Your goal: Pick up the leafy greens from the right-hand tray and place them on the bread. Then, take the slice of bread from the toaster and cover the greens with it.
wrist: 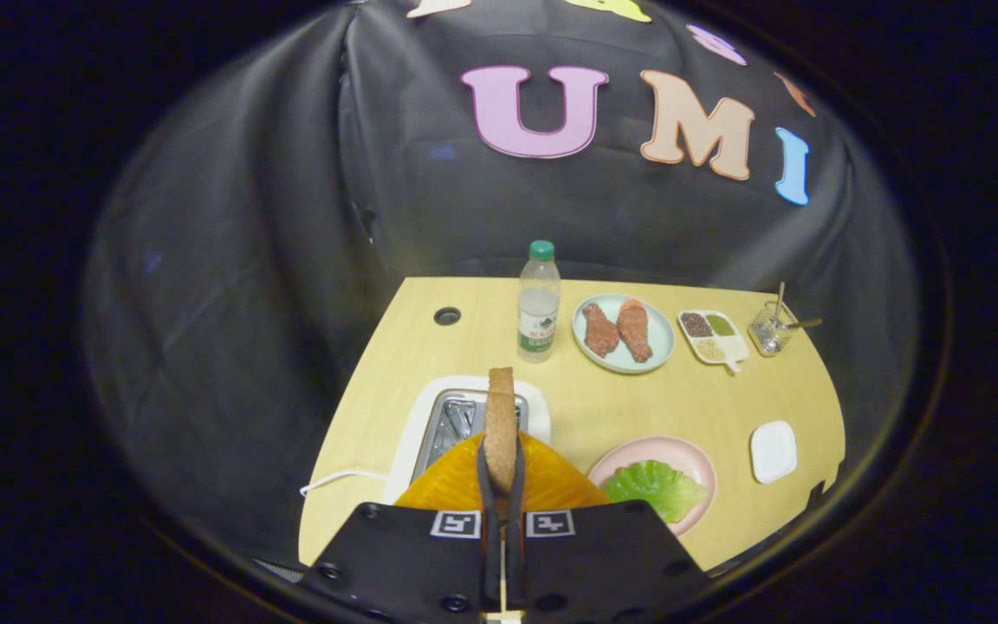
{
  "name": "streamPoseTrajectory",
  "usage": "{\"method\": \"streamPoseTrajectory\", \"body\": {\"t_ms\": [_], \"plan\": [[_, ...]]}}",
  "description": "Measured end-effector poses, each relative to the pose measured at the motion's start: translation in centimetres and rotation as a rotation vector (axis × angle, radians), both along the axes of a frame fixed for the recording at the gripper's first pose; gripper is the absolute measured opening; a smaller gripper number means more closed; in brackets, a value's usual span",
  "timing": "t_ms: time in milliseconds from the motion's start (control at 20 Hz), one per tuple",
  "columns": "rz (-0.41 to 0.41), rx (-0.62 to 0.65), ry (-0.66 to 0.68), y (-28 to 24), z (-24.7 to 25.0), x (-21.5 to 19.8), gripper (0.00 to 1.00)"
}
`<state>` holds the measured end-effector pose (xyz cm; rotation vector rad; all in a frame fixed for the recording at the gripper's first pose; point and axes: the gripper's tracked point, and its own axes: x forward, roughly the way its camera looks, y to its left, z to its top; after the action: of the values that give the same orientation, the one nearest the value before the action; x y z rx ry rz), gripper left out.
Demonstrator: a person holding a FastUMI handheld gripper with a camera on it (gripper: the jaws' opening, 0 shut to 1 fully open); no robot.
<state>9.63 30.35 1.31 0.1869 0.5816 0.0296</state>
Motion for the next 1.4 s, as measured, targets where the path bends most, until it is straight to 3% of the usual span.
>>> {"method": "streamPoseTrajectory", "body": {"t_ms": [500, 850, 1150, 1400], "plan": [[-0.070, 0.055, -0.089, -5.7, 4.9, -1.0, 0.05], [-0.102, -0.007, -0.026, -11.3, -0.5, -1.4, 0.05], [-0.062, 0.046, 0.028, -12.5, -7.9, -2.2, 0.05], [-0.070, 0.119, 0.007, -13.4, -11.0, -2.5, 0.05]]}}
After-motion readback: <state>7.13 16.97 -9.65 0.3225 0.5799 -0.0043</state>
